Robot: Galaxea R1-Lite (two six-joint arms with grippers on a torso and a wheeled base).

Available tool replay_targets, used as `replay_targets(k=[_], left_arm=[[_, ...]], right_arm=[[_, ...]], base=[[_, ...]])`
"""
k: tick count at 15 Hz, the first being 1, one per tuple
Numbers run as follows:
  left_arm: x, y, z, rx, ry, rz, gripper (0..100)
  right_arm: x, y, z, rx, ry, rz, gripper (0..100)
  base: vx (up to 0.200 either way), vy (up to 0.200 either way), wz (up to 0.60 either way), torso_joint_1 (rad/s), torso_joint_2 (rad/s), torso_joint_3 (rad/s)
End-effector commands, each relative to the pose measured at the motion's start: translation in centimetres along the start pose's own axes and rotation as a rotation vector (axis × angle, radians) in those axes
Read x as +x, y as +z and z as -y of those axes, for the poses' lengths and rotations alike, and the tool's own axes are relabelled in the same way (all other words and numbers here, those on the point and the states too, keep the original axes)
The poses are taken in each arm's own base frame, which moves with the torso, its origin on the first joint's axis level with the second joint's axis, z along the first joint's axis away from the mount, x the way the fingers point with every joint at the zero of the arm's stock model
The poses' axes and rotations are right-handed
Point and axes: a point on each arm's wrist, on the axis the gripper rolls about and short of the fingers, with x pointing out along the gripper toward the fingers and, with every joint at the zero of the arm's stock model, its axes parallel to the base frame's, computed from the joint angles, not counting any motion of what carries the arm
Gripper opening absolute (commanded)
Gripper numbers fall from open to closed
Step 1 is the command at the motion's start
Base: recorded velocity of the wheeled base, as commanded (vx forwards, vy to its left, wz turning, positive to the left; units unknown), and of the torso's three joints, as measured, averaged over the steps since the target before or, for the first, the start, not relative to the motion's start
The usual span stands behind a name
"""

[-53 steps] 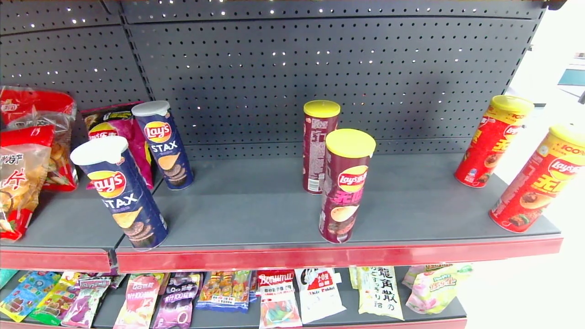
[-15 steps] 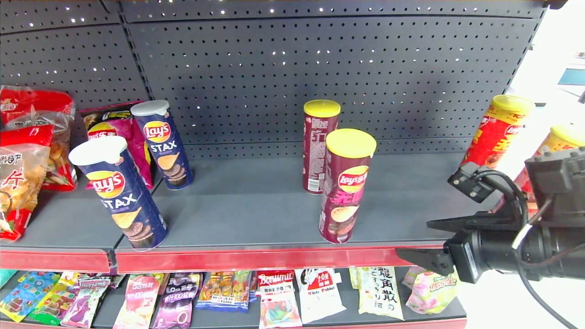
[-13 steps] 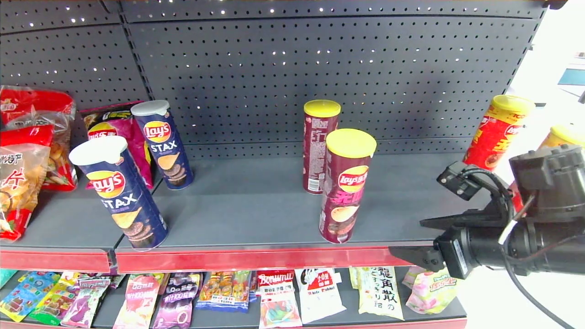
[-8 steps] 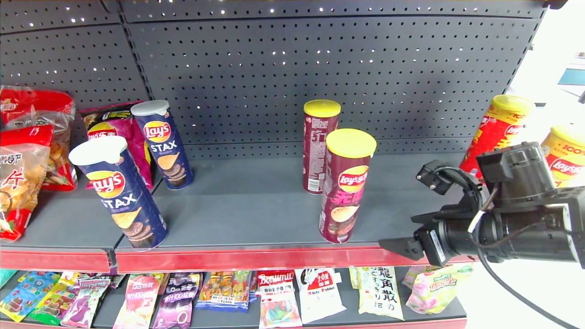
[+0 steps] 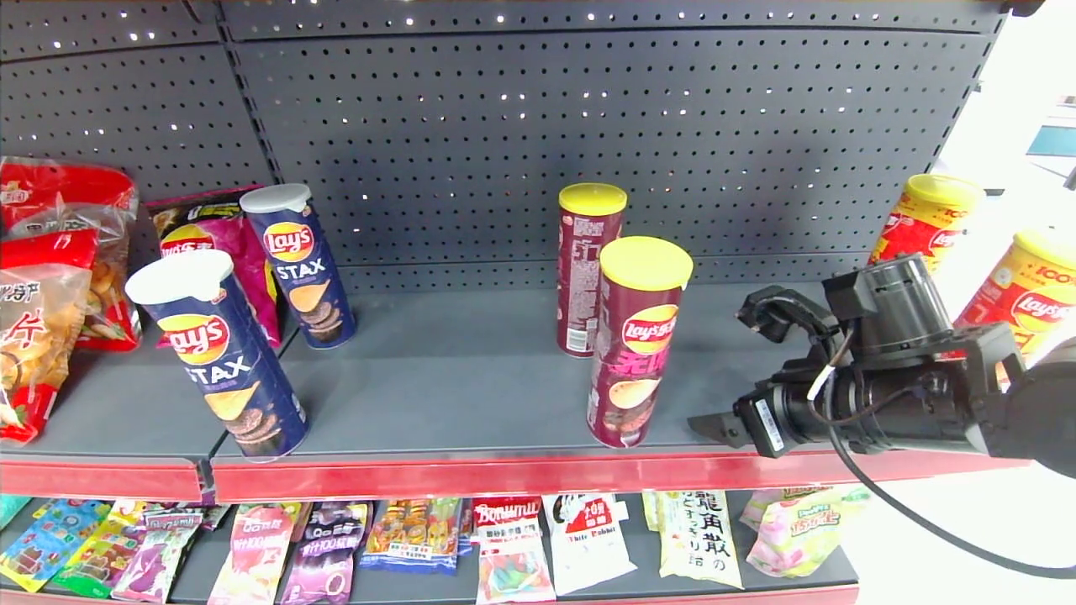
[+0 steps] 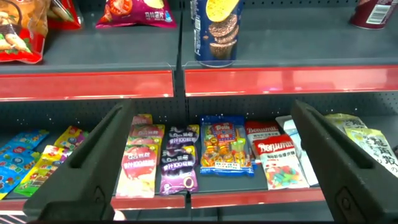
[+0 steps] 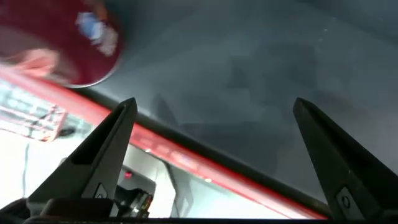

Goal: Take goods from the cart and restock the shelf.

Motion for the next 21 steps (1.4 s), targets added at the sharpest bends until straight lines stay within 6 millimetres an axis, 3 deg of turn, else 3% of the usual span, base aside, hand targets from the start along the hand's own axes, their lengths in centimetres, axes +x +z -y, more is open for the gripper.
replay_targets(k=[1,7,21], left_arm=[[0.0,0.0,0.0,0.0,0.0,0.0,100],[0.0,0.0,0.0,0.0,0.0,0.0,100],[0.0,0.0,0.0,0.0,0.0,0.0,100]], right_arm=[[0.5,0.0,-0.2,-0.006,0.002,-0.011,100],[1.8,1.0,-0.7,-0.019,-0.034,-0.01,100],[2.8,1.8,-2.2,-0.049,-0.009,-0.003,100]], base=[[0.0,0.0,0.0,0.0,0.0,0.0],[0.0,0.0,0.0,0.0,0.0,0.0],[0.0,0.0,0.0,0.0,0.0,0.0]])
